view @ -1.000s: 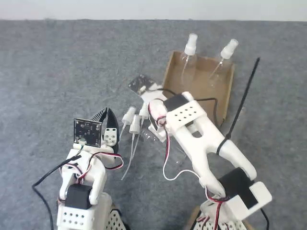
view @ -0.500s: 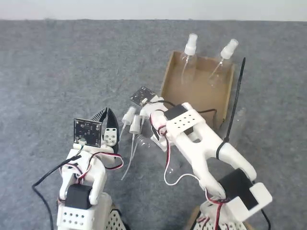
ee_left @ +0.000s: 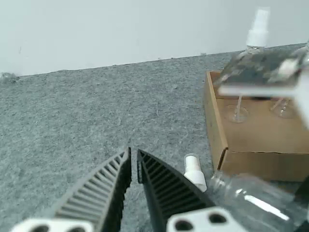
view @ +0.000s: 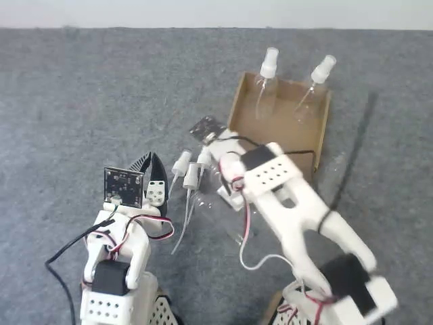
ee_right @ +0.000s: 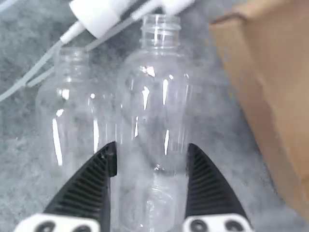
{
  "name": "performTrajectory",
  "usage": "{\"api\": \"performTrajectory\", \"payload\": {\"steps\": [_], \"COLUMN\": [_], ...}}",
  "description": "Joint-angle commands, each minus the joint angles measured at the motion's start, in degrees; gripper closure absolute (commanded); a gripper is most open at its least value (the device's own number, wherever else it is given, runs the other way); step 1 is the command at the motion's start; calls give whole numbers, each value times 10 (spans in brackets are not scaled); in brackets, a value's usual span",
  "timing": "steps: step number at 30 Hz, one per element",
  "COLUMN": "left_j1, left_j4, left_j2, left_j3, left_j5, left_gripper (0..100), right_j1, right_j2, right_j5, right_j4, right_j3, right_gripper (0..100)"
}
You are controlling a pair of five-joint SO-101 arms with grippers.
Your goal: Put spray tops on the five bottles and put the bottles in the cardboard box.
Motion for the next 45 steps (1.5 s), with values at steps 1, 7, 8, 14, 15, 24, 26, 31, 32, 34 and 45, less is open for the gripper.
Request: {"api": "performTrajectory", "payload": {"steps": [1,7,8,14,15,24,26,31,32,34,45], "left_j1": [1,1,1,1,1,1,1,1,1,1,1], "left_j4": [-16,-16,-16,-16,-16,-16,-16,-16,-16,-16,-15], "left_j2": [-8,-8,-8,-8,-8,-8,-8,-8,-8,-8,-8], "left_j3": [-11,-11,-11,-11,-11,-11,-11,-10,-10,-10,-10], "left_j5": [3,3,3,3,3,3,3,3,3,3,4], "left_gripper": [988,988,988,988,988,988,988,988,988,988,988], "right_j1": [24,62,77,212,240,460,509,600,611,629,652], "right_j2": [-94,-171,-181,-225,-229,-231,-230,-220,-211,-179,15], "right_j5": [1,5,6,64,76,178,195,234,238,244,242], "right_j4": [38,131,152,225,233,211,175,65,49,17,-80], "right_j3": [-25,-57,-67,-115,-122,-122,-106,-25,-12,2,3], "right_gripper": [974,974,974,974,974,974,974,974,974,974,970]}}
